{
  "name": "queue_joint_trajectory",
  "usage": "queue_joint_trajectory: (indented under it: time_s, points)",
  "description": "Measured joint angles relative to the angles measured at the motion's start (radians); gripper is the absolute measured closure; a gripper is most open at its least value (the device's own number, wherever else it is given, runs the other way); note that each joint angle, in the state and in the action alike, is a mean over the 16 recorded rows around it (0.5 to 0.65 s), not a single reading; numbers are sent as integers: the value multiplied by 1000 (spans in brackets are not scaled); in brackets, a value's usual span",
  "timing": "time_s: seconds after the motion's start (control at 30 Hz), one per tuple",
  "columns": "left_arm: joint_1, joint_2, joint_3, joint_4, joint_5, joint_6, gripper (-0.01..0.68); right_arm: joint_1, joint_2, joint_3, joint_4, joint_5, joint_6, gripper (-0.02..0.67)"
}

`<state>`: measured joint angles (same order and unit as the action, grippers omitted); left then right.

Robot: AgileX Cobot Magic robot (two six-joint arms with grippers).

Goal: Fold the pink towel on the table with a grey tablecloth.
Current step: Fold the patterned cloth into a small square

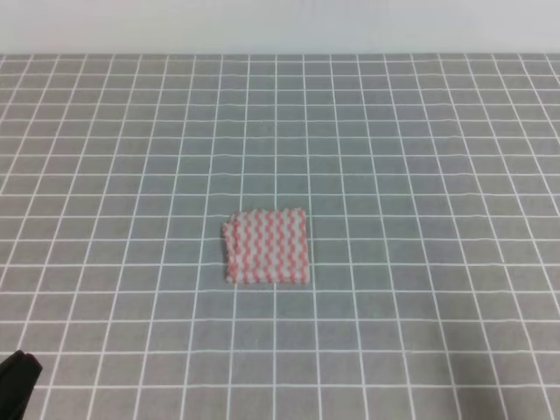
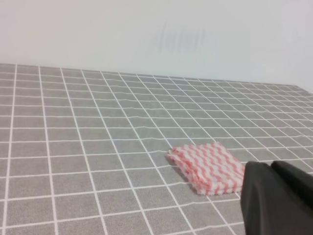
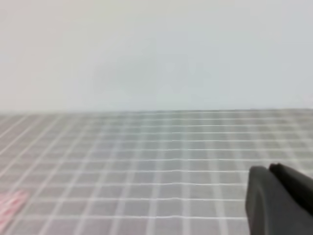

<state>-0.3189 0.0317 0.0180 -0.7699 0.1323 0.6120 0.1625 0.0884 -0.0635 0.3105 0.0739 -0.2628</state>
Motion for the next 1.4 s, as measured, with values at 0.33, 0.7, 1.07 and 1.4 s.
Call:
queue_joint_trajectory:
  time_s: [0.33, 0.7, 1.07, 1.4]
  points:
    - [0, 1, 1, 0, -3, 0, 676, -150, -119, 71, 43, 153, -3, 665]
    - [0, -4, -6, -1, 4, 0, 675, -150, -119, 83, 41, 242, -3, 665]
    - [0, 1, 0, 30, -2, -4, 675, -150, -119, 82, 43, 242, -3, 665]
    - [0, -13, -2, 439, 31, -306, 675, -150, -120, 82, 43, 237, -2, 665]
